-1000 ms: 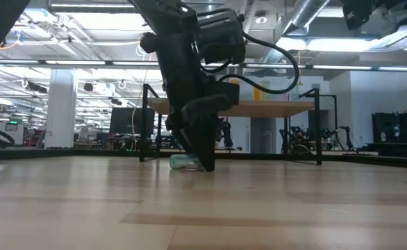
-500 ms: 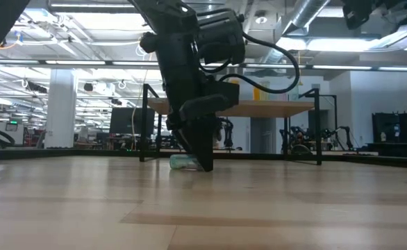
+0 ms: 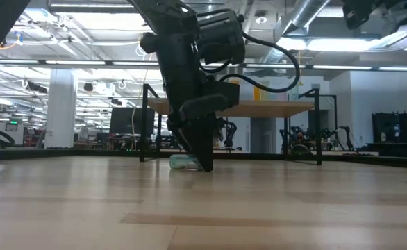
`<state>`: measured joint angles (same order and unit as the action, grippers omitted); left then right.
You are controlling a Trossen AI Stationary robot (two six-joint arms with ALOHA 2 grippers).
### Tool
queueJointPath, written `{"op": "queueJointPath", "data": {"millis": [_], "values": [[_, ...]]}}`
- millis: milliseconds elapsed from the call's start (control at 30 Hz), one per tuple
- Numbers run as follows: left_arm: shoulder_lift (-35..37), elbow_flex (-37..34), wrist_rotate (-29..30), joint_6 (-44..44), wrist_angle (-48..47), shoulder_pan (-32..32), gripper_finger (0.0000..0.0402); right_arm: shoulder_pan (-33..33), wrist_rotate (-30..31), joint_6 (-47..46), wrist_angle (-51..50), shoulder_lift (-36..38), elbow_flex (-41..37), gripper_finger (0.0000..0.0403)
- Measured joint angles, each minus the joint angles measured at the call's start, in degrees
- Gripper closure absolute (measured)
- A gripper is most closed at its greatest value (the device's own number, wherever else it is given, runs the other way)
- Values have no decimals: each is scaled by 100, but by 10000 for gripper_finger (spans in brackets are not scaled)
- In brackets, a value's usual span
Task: Pick and place medicine bottles onto shelf by color
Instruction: Put the small blue pill bottle on the shelf
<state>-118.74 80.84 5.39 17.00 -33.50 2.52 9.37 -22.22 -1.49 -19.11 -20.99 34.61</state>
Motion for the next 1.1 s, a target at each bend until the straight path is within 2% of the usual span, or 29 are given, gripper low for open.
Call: {"op": "queueJointPath", "data": {"millis": [467,667,1000,1100], "values": [[0,0,-42,-9,51,0,277,0,0,43,92,0,0,148],[-8,100,-62,-41,-66,0,292,0,0,42,93,0,0,148],[8,914,92,-262,-327,6,293,0,-1,41,39,0,0,148],[163,1267,623,-463,-217,76,294,0,0,41,-2,0,-1,148]]}}
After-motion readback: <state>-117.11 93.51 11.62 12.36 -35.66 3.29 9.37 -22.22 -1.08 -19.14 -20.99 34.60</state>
